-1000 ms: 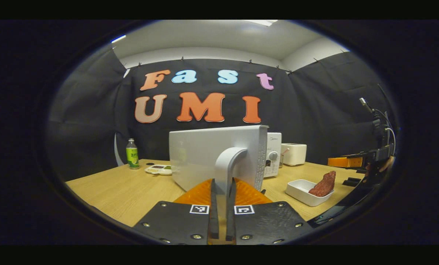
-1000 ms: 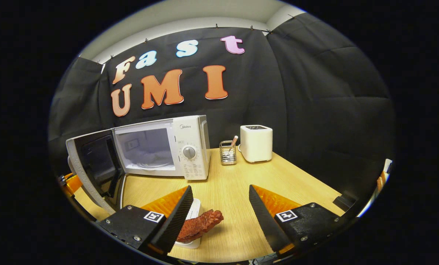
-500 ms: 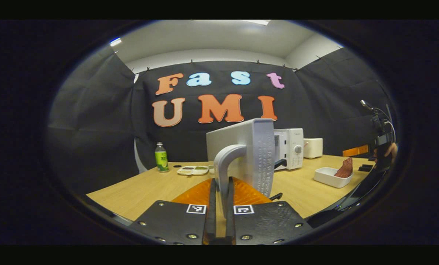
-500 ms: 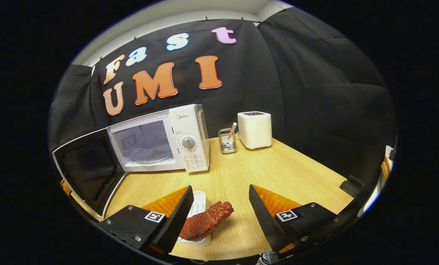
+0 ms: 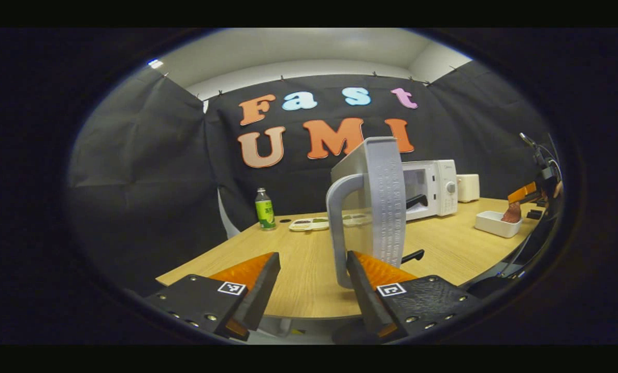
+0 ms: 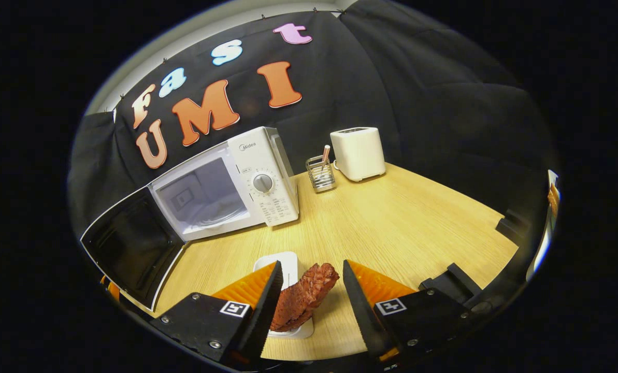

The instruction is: Open the microwave oven with the left hand, put the food in, and close the microwave oven.

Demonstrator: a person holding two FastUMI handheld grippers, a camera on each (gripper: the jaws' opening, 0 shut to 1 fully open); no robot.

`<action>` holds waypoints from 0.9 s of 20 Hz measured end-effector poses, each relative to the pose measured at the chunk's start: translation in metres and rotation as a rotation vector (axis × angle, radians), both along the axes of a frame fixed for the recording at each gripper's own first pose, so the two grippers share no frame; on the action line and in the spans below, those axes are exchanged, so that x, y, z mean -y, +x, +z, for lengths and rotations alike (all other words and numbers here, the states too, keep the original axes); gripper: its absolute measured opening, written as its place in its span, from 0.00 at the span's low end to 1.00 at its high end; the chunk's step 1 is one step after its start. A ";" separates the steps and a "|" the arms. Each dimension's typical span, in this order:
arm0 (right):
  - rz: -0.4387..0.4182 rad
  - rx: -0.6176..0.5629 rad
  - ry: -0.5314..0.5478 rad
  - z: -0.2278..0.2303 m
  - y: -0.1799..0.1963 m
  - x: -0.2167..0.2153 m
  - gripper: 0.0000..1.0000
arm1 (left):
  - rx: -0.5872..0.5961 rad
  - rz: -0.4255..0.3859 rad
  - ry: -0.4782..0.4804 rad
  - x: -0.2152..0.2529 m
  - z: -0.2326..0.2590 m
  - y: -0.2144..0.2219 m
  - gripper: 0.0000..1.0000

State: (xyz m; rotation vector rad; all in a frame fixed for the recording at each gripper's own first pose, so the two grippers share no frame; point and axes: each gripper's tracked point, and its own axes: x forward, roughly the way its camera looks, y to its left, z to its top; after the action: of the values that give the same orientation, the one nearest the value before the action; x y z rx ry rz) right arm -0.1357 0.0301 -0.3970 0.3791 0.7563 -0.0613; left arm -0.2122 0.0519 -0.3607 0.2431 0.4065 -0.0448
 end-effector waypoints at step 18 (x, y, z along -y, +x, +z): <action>-0.139 -0.081 0.301 -0.001 0.008 -0.004 0.16 | 0.047 0.108 -0.104 -0.045 0.027 0.020 0.76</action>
State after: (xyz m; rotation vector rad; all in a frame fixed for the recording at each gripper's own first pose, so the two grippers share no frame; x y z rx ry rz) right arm -0.1276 0.0340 -0.3980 0.7198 0.8206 -0.0945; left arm -0.1927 0.0967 -0.3338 0.1194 0.3693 0.0454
